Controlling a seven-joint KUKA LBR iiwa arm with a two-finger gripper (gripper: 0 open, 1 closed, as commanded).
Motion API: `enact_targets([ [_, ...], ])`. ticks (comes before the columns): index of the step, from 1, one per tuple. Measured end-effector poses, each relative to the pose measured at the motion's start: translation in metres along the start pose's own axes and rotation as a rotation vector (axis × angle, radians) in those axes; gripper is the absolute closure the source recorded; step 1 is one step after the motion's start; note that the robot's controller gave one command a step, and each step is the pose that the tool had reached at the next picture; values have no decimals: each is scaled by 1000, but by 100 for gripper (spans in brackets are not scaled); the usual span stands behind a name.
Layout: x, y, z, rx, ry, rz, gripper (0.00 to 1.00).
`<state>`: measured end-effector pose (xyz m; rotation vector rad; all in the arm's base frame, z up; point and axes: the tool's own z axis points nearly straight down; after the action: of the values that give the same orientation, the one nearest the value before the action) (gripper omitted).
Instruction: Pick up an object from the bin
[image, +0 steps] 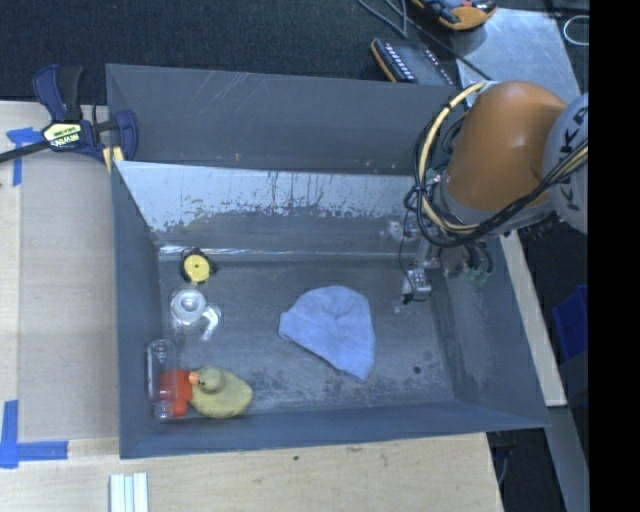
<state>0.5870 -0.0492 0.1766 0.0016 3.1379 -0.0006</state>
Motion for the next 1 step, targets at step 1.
enact_targets([
  [1,2,35,55,0,-3,172,0],
])
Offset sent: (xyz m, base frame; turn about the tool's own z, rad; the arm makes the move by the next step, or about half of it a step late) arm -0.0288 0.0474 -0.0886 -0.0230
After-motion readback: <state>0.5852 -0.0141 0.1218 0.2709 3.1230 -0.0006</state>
